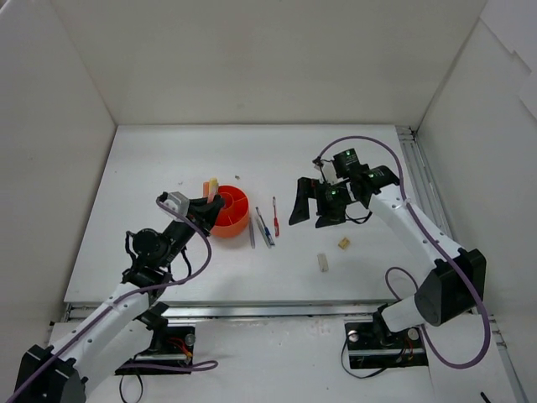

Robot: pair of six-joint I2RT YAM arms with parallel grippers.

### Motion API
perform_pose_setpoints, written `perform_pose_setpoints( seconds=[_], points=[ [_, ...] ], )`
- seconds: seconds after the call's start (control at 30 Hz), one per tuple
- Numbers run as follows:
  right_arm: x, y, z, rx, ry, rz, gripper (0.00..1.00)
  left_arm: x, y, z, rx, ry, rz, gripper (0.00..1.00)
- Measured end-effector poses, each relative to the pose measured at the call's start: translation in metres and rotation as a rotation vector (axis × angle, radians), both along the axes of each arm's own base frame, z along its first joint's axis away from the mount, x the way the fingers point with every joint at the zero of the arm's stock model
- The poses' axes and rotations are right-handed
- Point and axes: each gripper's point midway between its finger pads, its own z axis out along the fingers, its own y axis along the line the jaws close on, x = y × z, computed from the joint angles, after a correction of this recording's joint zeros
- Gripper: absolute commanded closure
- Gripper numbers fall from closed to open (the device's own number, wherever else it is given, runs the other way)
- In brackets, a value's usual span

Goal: Sort the stationery into containers
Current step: Place the pen in the storage box.

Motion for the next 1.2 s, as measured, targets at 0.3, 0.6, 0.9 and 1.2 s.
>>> perform_pose_setpoints(
  seconds=[0.3,0.6,0.9,1.2],
  points=[
    [0.004,0.027,0.029,0.169,-0.466,0.024,0.02,-0.022,-0.005,-0.020,-0.195,0.028,-0.206,1.00],
    [0.008,0.087,0.134,0.442,-0.849,0.089,0.13,-0.041,-0.036,-0.027,-0.188,0.092,-0.414,1.00],
    [0.016,0.161,0.117,0.424,-0.812,0.144,0.26,-0.059,-0.052,-0.011,-0.160,0.000,-0.478,1.00],
    [0.005,0.190,0.123,0.452,-0.809,0.173,0.39,-0.057,-0.053,-0.010,-0.125,-0.042,-0.442,1.00]
  ],
)
